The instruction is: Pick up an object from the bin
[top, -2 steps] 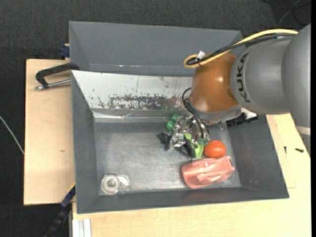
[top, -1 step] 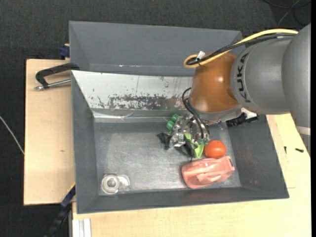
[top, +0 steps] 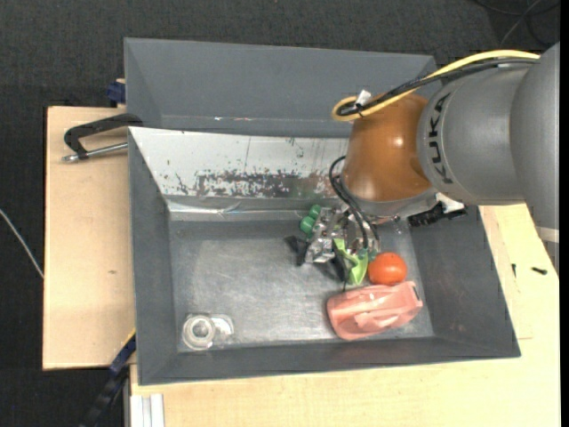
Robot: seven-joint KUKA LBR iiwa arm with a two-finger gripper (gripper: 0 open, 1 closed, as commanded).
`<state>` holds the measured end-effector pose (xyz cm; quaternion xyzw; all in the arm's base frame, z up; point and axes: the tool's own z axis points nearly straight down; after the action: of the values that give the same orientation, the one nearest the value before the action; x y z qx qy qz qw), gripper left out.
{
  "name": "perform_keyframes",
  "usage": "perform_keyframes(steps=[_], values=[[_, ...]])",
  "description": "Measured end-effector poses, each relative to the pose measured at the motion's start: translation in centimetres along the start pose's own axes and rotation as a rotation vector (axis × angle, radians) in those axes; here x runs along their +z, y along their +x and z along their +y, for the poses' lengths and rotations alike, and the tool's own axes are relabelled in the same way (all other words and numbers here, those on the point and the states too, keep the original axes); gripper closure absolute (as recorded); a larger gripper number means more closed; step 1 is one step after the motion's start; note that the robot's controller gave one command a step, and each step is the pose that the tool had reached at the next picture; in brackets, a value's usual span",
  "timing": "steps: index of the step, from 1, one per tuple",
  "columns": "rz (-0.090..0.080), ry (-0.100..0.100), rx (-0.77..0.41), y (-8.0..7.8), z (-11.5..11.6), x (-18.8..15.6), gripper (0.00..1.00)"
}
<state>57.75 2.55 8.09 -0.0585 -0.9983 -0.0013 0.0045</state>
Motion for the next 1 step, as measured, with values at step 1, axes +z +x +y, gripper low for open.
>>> perform_keyframes(steps=[1], values=[[-0.006,0.000,0.001,-0.02,-0.05,-1.43,1.00]])
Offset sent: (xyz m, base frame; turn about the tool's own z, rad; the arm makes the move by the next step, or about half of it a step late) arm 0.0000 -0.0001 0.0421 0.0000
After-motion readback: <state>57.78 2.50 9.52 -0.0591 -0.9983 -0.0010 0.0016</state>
